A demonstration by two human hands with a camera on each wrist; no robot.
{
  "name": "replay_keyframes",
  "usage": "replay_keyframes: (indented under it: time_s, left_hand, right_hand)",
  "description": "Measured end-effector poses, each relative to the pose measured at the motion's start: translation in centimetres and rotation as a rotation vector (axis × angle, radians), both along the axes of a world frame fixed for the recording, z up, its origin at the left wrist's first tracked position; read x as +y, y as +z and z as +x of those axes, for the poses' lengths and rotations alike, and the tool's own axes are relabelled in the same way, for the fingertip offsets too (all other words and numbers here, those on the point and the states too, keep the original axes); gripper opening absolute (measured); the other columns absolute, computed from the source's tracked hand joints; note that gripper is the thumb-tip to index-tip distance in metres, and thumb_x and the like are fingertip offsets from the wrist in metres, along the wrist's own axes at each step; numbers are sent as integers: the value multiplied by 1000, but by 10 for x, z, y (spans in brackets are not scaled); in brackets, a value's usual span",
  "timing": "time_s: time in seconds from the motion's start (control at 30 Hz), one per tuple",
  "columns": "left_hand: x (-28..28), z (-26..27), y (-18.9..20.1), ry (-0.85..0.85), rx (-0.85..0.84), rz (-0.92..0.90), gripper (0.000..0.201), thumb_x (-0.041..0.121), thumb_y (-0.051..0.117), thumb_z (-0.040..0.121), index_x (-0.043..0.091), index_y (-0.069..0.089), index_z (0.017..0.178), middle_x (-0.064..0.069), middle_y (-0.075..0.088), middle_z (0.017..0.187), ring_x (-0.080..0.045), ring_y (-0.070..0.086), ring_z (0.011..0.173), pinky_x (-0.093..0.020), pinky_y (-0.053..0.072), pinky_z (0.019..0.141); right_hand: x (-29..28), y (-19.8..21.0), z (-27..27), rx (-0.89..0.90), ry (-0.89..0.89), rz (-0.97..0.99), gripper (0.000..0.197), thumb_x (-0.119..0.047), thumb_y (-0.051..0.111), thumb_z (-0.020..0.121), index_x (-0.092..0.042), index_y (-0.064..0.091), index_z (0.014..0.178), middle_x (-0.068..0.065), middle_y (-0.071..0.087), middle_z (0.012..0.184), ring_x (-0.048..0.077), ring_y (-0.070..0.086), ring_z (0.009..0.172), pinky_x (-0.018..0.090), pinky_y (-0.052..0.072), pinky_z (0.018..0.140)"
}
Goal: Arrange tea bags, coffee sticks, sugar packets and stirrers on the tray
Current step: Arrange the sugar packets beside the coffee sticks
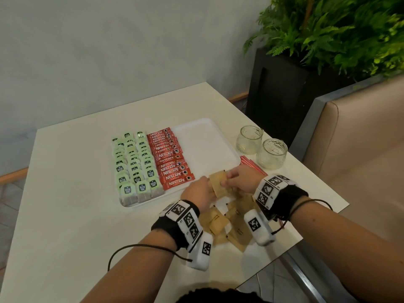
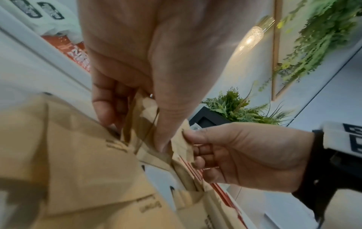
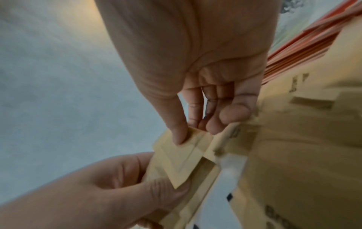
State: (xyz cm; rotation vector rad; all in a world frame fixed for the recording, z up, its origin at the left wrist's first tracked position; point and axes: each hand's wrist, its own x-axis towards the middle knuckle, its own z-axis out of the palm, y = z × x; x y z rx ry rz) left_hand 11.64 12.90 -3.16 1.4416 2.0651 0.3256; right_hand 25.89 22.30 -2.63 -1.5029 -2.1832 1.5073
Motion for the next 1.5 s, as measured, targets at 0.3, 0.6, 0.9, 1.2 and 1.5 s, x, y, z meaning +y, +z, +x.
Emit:
replay_keyframes:
  time_s: [0.3, 0.6, 0.9, 1.2, 1.5]
  left_hand:
    - [-8, -21, 28, 283, -962, 117, 27, 2, 56, 90, 12, 65, 113, -18, 71, 109, -30, 70, 99, -39, 60, 80]
    - [-20, -64, 33, 361, -993, 288, 18, 12, 61, 96, 10, 63, 114, -14, 74, 105, -31, 72, 91, -37, 60, 77]
    - [-5, -82, 49, 127, -755, 254, 23, 16, 71, 89, 13, 66, 111, -8, 75, 102, -25, 73, 93, -40, 59, 84]
    - [27, -101, 41, 338, -806, 348, 21, 13, 68, 90, 13, 65, 111, -7, 74, 104, -23, 73, 90, -34, 61, 73]
    - [64, -159, 39, 591, -806, 479, 26, 19, 70, 89, 16, 62, 114, -5, 74, 103, -22, 74, 86, -38, 61, 78]
  right_hand:
    - [-8, 18, -10, 180, 53, 70, 16, -23, 64, 92, -10, 63, 101, 3, 70, 81, 11, 63, 66, 28, 51, 62]
    - [11, 43, -28, 187, 213, 197, 22, -15, 53, 98, -21, 67, 114, 2, 65, 99, 11, 58, 78, 24, 50, 62]
    - [36, 79, -71, 207, 364, 198, 43, -6, 78, 78, -22, 61, 115, 2, 75, 81, 1, 66, 69, 8, 46, 64]
    - [72, 51, -106, 280, 93, 122, 33, -23, 78, 80, -15, 67, 110, 7, 71, 94, 11, 65, 77, 22, 52, 62]
    - [138, 12, -159, 172, -31, 48, 15, -18, 70, 88, -6, 71, 97, 19, 72, 99, 23, 66, 76, 27, 58, 66]
